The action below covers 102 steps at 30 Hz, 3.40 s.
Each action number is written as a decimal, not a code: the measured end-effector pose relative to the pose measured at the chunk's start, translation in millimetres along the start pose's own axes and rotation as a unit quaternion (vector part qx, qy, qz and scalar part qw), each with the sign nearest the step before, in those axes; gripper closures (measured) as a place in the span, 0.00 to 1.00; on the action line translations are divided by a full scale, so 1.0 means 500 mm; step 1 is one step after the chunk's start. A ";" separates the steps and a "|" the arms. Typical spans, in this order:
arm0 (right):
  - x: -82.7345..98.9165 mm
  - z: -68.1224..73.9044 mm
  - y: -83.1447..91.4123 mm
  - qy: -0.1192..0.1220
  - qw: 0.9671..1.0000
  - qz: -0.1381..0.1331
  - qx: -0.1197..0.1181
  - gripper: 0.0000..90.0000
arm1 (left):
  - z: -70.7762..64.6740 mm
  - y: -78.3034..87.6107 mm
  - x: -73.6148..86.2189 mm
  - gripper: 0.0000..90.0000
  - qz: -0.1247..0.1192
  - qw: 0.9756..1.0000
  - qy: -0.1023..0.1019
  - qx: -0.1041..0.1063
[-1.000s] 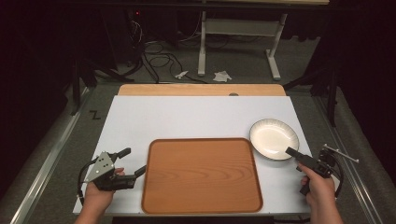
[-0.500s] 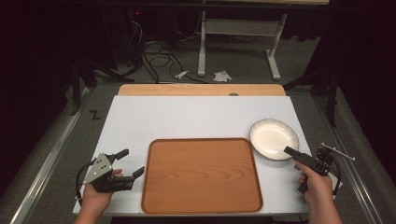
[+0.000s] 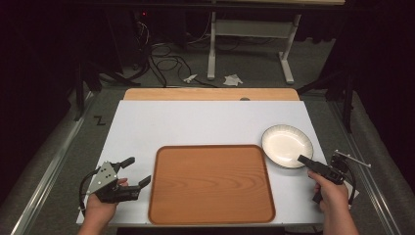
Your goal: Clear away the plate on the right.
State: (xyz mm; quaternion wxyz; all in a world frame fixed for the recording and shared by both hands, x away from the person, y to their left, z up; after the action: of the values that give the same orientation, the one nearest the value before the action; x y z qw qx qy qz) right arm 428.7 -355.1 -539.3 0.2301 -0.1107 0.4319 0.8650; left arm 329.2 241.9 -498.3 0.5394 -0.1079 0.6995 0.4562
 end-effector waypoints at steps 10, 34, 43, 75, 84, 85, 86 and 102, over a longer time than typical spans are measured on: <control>-0.003 -0.008 0.000 -0.022 1.000 -0.001 -0.011 0.56 | 0.000 -0.001 0.001 0.17 0.002 1.000 0.000 0.000; -0.019 -0.026 -0.011 -0.086 0.996 0.007 -0.034 0.82 | 0.001 0.010 0.010 0.17 0.003 1.000 0.006 -0.004; -0.022 -0.029 -0.011 -0.094 0.995 -0.002 -0.035 0.88 | 0.005 0.017 0.012 0.17 -0.001 1.000 0.011 -0.008; -0.032 -0.005 0.039 -0.052 0.997 -0.039 -0.050 0.94 | 0.007 0.026 0.010 0.17 -0.007 1.000 0.008 -0.010; -0.032 0.011 0.043 -0.031 0.997 -0.041 -0.053 0.94 | 0.007 0.027 0.009 0.17 -0.009 1.000 0.008 -0.012; -0.032 0.012 0.042 -0.030 0.997 -0.041 -0.054 0.94 | 0.007 0.027 0.009 0.17 -0.008 1.000 0.007 -0.012; -0.031 0.016 0.042 -0.028 0.998 -0.038 -0.052 0.94 | 0.007 0.027 0.009 0.17 -0.008 1.000 0.008 -0.012; -0.017 0.095 0.024 0.031 0.997 -0.010 -0.064 0.94 | 0.012 0.030 0.010 0.17 -0.011 1.000 0.009 -0.013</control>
State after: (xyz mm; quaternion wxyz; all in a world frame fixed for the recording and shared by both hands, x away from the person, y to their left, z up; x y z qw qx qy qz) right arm 430.7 -326.2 -499.0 0.2178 -0.1560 0.3814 0.8847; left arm 321.8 256.5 -494.7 0.5368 -0.1260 0.6971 0.4584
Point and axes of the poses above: each handheld gripper's, and its own axes: y roughly backward along the jaws, x roughly out of its underside, z roughly to its left, the point moved 5 cm from there along -y, roughly forward along the jaws, and after that the axes turned 15 degrees about z, right-handed, at the moved point
